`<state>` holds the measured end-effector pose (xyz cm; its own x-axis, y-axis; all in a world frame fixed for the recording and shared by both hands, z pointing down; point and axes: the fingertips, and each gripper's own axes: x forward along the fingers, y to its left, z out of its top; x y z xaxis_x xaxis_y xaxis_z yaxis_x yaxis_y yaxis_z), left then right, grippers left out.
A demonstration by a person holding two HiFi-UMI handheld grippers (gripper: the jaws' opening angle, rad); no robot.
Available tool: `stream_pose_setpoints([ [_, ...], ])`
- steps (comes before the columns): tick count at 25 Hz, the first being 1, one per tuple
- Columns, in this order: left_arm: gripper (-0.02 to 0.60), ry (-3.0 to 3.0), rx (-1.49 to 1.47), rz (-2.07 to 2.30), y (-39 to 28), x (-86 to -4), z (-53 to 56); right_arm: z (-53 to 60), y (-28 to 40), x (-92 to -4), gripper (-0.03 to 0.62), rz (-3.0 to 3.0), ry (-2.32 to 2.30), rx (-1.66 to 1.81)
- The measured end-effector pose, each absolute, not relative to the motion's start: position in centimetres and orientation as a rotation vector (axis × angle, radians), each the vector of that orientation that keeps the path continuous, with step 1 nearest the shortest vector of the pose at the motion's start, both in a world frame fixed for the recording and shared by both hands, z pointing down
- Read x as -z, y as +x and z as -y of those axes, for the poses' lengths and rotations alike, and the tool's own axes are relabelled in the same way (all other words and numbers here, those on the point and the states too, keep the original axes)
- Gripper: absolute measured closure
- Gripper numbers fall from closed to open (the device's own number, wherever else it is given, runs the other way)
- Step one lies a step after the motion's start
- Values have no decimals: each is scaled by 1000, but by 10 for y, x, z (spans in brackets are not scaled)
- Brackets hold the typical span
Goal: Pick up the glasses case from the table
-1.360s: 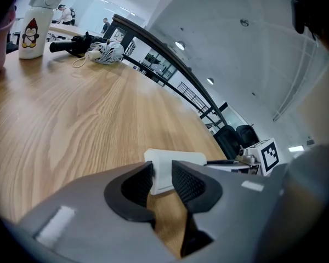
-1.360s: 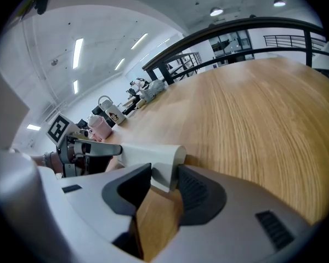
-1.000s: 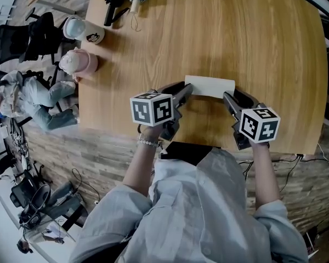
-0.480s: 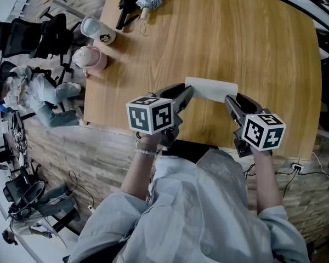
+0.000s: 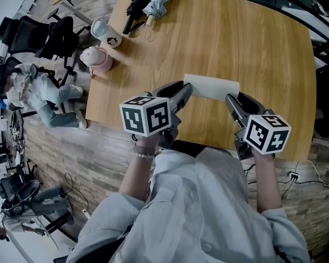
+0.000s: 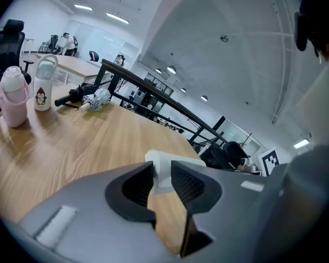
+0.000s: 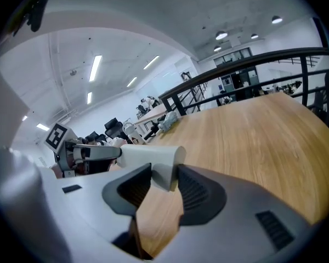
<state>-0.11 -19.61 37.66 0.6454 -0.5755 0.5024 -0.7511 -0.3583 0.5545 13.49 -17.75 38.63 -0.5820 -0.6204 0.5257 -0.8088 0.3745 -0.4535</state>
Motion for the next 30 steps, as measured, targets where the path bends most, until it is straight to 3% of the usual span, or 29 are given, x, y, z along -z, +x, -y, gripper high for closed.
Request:
stream_pose_setpoints([
  [30,485,2153,-190,1086,15,-331,122,107,154,-345,444,2487,1311,-954],
])
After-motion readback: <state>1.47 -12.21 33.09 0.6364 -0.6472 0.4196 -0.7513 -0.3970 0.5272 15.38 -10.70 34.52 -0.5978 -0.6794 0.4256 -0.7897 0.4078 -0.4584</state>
